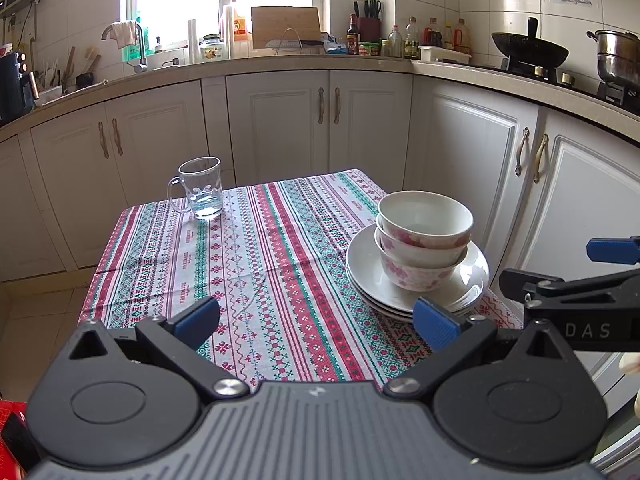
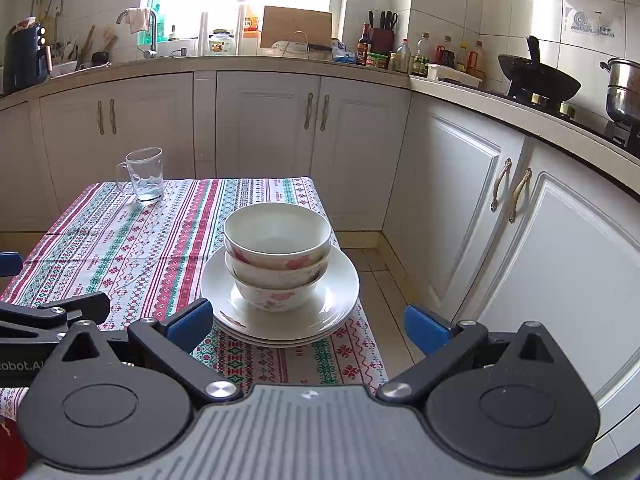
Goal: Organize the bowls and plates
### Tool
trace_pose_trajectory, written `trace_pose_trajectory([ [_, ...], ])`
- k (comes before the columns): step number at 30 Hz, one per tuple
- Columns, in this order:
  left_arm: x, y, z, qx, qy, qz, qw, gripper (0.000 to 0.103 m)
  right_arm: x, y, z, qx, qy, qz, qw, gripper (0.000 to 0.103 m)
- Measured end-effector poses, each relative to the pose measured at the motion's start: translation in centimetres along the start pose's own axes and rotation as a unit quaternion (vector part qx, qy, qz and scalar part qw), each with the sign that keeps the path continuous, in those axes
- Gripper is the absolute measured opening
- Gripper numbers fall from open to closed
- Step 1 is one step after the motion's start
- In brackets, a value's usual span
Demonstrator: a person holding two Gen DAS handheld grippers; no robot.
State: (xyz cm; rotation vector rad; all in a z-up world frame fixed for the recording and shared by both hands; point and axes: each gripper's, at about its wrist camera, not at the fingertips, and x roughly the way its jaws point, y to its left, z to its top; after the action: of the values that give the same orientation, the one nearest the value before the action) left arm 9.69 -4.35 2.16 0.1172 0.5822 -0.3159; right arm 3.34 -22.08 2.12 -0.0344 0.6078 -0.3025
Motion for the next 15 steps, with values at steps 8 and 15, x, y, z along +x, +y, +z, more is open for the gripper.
trace_pose_trajectory([
  [8,0.07,0.08,0.02,0.0,0.0,0.0,1.0,0.102,-0.04,-0.01,0.05,-0.001,-0.001,-0.001,1.0,0.103],
  [15,-0.06,0.05,0.02,-0.001,0.0,-0.001,1.0,0.102,-0.05,-0.03,0.12,-0.002,-0.003,-0.001,1.0,0.103],
])
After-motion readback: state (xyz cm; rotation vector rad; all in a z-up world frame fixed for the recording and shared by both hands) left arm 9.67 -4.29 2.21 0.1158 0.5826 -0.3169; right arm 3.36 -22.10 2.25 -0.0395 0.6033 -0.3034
